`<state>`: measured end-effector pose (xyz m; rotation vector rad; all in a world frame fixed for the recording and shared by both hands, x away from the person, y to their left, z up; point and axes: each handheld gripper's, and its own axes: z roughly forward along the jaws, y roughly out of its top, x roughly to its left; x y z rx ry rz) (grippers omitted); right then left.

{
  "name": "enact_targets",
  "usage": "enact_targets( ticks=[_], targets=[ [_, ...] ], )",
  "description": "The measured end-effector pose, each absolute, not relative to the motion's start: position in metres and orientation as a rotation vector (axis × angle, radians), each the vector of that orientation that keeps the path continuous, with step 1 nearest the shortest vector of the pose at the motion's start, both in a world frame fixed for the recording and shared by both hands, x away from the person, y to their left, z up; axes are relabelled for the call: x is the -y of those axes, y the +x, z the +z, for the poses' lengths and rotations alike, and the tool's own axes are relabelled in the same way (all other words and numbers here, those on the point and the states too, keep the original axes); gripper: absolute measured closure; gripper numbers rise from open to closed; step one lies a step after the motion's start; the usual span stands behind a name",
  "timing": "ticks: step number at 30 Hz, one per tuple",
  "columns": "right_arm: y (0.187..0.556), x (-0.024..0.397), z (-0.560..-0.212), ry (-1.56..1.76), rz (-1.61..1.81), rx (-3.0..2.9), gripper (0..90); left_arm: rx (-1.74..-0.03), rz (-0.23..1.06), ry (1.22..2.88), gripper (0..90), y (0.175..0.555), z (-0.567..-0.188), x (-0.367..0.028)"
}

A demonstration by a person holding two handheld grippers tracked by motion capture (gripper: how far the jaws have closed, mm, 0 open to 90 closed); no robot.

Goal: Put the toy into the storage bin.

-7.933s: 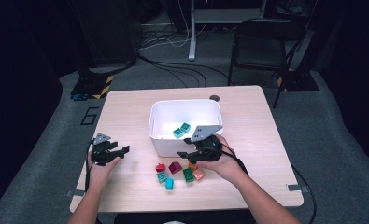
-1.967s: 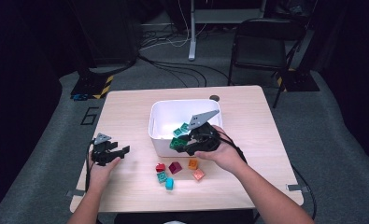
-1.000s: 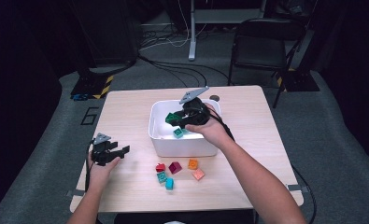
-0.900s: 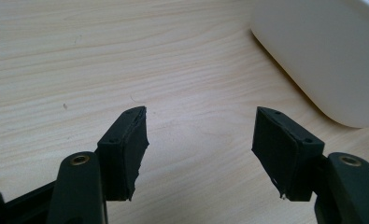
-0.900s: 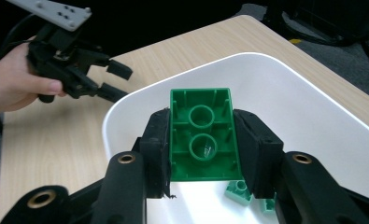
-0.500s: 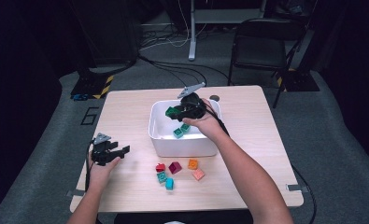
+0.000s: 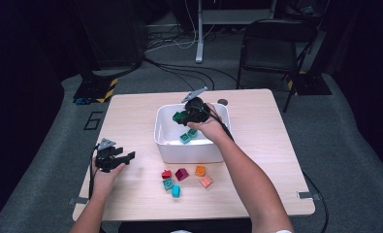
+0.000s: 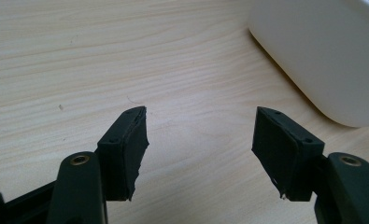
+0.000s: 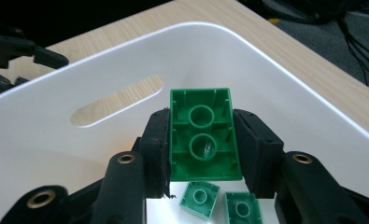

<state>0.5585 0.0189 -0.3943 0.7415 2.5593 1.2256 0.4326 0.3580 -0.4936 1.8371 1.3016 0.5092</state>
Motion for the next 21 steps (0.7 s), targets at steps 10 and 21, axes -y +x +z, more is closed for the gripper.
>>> enact_targets(
  ticks=[10, 21],
  targets=[
    [0.559, -0.02, -0.397, 0.8, 1.179, -2.572, 53.3, -1.302, 0.504, 1.841, 35.2, 0.432, -0.493, -0.359],
    [0.538, -0.008, -0.371, 0.737, 1.257, -2.527, 49.7, -1.303, 0.509, 1.841, 35.2, 0.432, -0.493, -0.359]
  ],
)
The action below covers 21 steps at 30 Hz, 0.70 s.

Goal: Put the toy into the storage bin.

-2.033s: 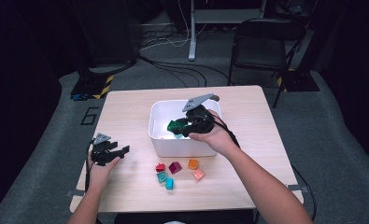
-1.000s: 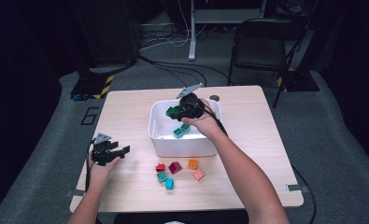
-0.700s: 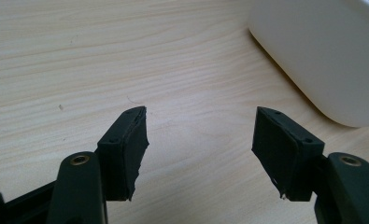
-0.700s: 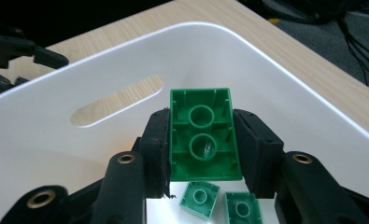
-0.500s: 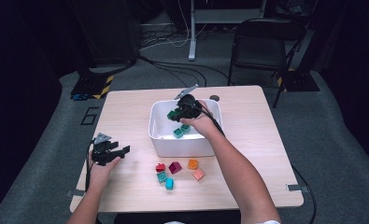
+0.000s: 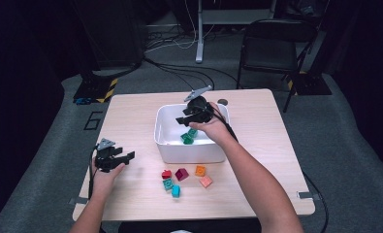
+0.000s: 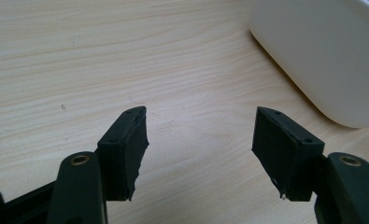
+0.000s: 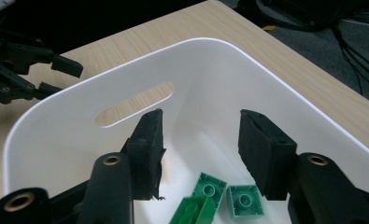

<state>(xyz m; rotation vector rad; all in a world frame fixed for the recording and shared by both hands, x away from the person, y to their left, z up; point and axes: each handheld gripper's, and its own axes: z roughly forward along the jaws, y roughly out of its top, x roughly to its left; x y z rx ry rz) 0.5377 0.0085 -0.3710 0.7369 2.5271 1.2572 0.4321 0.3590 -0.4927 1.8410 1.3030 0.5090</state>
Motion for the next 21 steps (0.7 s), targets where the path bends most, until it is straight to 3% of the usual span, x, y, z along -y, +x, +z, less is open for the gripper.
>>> enact_targets(
  ticks=[21],
  targets=[
    [0.466, 0.013, -0.336, 0.566, 1.32, -2.508, 46.2, -1.307, 0.516, 1.837, 35.2, 0.432, -0.493, -0.358]
  ],
)
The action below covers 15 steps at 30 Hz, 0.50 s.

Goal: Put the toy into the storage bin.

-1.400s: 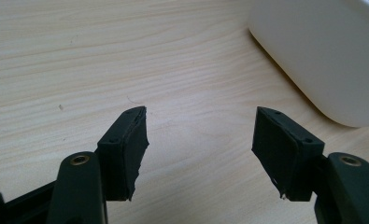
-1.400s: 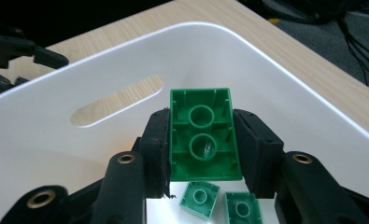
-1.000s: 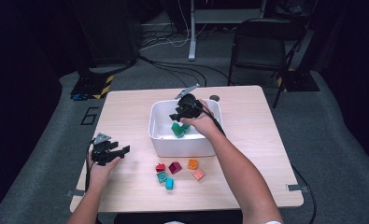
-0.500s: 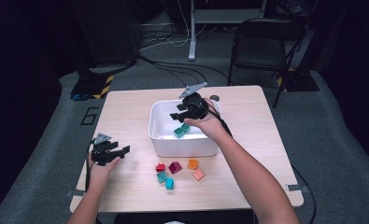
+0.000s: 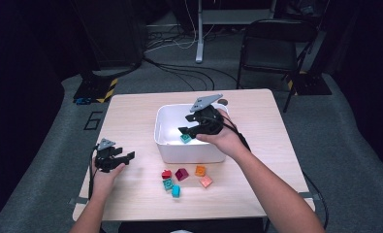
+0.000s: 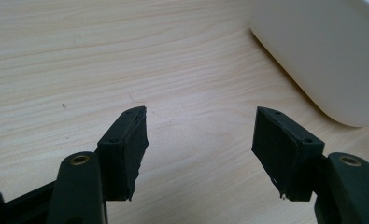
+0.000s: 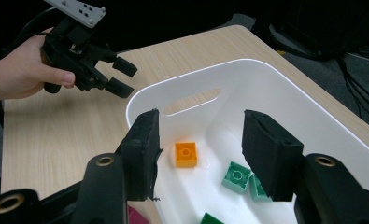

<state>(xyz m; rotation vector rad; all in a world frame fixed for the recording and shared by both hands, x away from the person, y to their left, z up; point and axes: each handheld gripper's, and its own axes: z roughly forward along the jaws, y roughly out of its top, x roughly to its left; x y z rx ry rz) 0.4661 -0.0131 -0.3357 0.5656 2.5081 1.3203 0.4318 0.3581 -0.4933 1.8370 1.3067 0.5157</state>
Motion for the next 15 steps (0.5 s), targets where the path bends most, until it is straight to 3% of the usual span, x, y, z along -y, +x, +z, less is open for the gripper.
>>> enact_targets(
  ticks=[15],
  targets=[
    [0.426, 0.031, -0.352, 0.538, 1.396, -2.495, 46.2, -1.307, 0.518, 1.84, 35.2, 0.432, -0.493, -0.358]
  ],
)
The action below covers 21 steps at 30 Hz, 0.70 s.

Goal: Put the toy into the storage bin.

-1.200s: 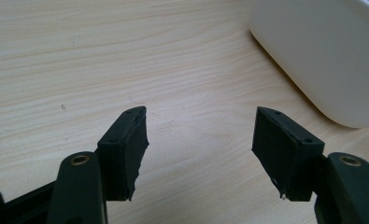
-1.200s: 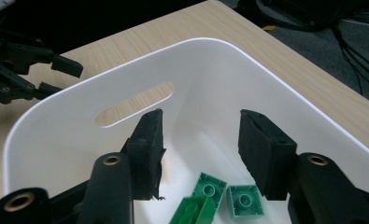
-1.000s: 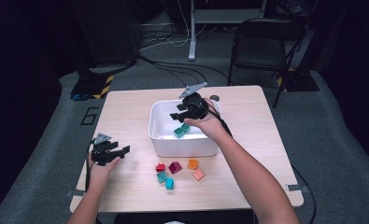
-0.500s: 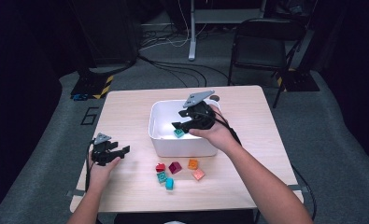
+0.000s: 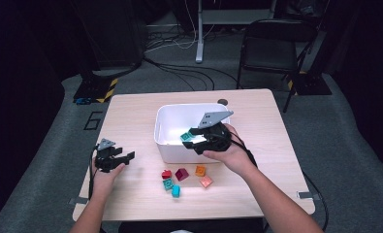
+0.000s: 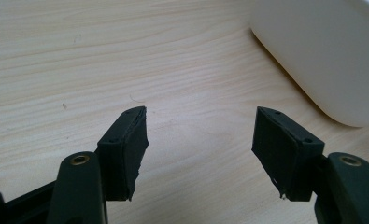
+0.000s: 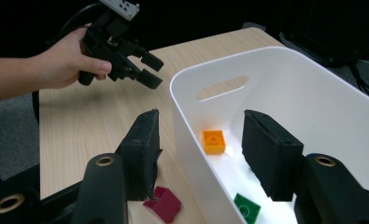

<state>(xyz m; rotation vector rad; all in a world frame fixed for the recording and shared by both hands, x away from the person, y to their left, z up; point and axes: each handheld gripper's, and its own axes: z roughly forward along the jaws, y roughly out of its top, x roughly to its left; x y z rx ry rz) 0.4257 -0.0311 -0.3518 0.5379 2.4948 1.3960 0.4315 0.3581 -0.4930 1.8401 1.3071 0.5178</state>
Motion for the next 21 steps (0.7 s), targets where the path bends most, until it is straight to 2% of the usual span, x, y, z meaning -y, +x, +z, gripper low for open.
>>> enact_targets(
  ticks=[21],
  targets=[
    [0.395, 0.056, -0.406, 0.591, 1.381, -2.463, 46.2, -1.309, 0.515, 1.849, 35.2, 0.431, -0.493, -0.357]
  ],
)
